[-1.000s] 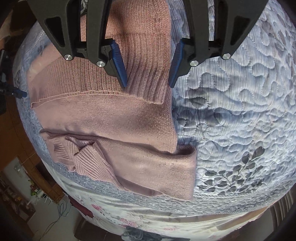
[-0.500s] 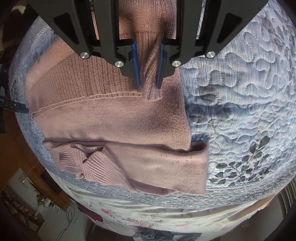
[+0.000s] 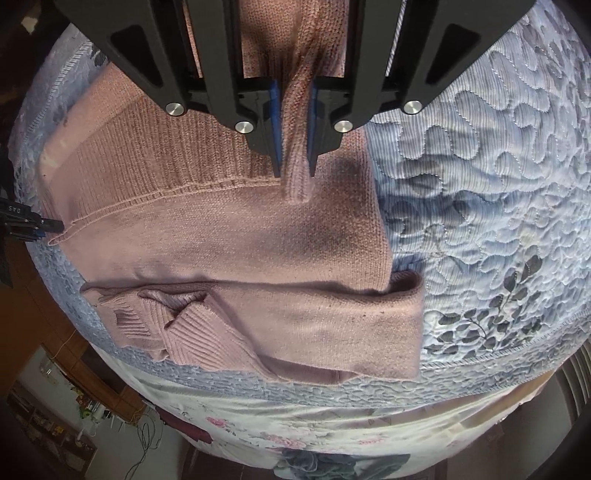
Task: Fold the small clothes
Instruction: 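Lift the hem with both grippers and fold it over toward the collar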
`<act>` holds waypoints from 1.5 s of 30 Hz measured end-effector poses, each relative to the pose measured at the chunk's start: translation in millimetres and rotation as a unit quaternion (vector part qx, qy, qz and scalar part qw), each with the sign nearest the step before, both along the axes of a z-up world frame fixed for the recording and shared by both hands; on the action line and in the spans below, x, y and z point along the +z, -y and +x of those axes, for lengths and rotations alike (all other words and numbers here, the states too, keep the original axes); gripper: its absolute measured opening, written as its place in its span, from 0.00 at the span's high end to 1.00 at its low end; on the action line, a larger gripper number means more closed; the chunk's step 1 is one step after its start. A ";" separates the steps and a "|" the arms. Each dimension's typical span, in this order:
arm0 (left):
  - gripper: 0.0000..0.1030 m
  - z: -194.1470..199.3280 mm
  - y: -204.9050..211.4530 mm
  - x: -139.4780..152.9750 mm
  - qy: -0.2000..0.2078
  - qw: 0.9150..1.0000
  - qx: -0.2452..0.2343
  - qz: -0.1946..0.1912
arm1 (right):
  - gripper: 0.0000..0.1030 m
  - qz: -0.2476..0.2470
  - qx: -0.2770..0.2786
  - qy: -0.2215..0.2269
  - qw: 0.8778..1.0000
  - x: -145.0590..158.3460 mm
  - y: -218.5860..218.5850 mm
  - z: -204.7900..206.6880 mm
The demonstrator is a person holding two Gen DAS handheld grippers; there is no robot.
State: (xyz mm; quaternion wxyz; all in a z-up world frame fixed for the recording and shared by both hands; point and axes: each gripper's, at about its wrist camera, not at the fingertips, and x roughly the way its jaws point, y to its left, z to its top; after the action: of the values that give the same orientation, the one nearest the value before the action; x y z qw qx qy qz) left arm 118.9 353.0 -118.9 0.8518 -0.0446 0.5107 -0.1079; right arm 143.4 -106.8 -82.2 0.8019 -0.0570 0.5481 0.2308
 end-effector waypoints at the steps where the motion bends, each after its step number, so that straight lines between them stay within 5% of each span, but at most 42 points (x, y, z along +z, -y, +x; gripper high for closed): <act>1: 0.90 -4.2 0.5 4.1 0.006 1.000 -0.001 -0.003 | 0.85 0.008 -0.004 0.004 1.000 5.1 4.8 -3.3; 16: 0.91 -55.0 9.5 82.2 0.104 0.994 -0.001 -0.037 | 0.91 0.101 -0.016 0.042 0.994 74.2 34.0 -41.8; 22: 0.91 -22.8 1.0 107.1 0.132 0.990 0.023 -0.031 | 0.91 0.098 -0.020 0.065 0.993 100.2 29.5 -14.9; 29: 0.91 49.6 -10.8 125.2 0.168 0.983 0.067 -0.022 | 0.91 0.072 -0.045 0.090 0.992 123.0 16.3 64.8; 36: 0.91 125.8 -16.1 106.9 0.161 0.982 0.100 -0.006 | 0.91 0.058 -0.079 0.076 0.992 109.0 5.5 147.0; 45: 0.91 193.7 -1.9 42.7 0.113 0.987 0.099 0.055 | 0.91 0.028 -0.099 0.034 0.994 46.0 -10.6 212.5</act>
State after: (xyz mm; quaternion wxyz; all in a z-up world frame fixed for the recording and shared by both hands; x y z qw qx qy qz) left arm 312.6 354.9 -76.2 0.9119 -0.0351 0.4090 0.0011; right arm 355.8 -96.2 -36.2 0.8402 0.0120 0.5169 0.1635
